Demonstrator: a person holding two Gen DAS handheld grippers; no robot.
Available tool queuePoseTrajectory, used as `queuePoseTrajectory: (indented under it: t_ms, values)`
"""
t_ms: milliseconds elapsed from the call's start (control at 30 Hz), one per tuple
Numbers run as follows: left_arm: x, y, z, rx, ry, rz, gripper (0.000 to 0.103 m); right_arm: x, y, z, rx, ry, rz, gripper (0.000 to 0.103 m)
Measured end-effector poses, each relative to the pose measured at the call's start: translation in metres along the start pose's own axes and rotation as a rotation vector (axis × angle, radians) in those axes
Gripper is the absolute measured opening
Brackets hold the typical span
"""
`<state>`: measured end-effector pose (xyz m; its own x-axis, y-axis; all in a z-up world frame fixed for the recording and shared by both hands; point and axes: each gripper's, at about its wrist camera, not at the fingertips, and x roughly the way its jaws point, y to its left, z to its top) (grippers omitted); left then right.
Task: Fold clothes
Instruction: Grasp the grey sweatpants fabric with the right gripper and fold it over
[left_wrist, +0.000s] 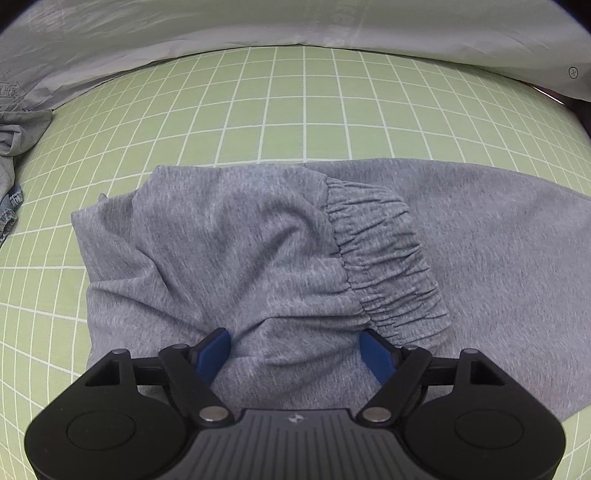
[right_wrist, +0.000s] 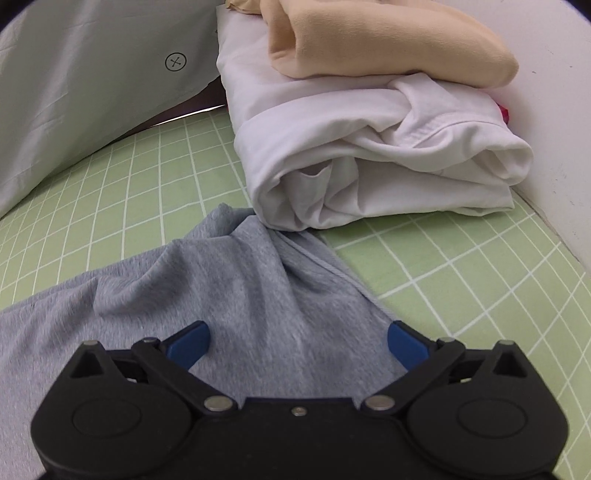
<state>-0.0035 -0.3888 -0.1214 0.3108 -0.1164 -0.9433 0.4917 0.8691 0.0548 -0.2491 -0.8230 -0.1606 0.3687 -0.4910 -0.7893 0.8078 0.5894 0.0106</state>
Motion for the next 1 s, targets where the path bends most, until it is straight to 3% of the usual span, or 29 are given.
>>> queuePoseTrajectory:
  t_ms: [100,133,167,200,233,267,433,633,833,1000]
  values:
    - [-0.005,0.003,0.000,-0.017,-0.017,-0.011,0.079,-0.002,0.003,-0.004,-0.001,-0.010,0.004,0.100]
    - [-0.009,0.006,-0.001,-0.026,-0.029,-0.021,0.079,-0.004,0.004,-0.004,-0.014,-0.017,0.019,0.089]
    - [-0.013,0.009,-0.002,-0.036,-0.040,-0.030,0.079,-0.010,0.007,-0.004,-0.036,-0.029,0.041,0.067]
    - [-0.017,0.012,-0.003,-0.045,-0.051,-0.040,0.079,-0.013,0.010,-0.004,-0.048,-0.026,0.051,0.052]
    - [-0.022,0.015,-0.003,-0.055,-0.062,-0.049,0.079,-0.015,0.013,-0.004,-0.058,-0.019,0.058,0.026]
    - [-0.026,0.018,-0.004,-0.064,-0.074,-0.059,0.079,-0.017,0.016,-0.004,-0.067,-0.013,0.066,0.011]
    - [-0.046,0.033,-0.008,-0.112,-0.130,-0.106,0.079,-0.041,0.042,-0.008,-0.120,-0.026,0.062,0.010]
    - [-0.076,0.060,-0.022,-0.137,-0.220,-0.122,0.079,-0.097,0.091,-0.018,-0.142,-0.122,0.106,0.010]
    - [-0.087,0.095,-0.034,-0.160,-0.253,-0.133,0.079,-0.139,0.176,-0.047,-0.188,-0.171,0.161,0.009]
    - [-0.082,0.110,-0.035,-0.121,-0.241,-0.150,0.079,-0.159,0.251,-0.088,-0.211,-0.146,0.217,0.009]
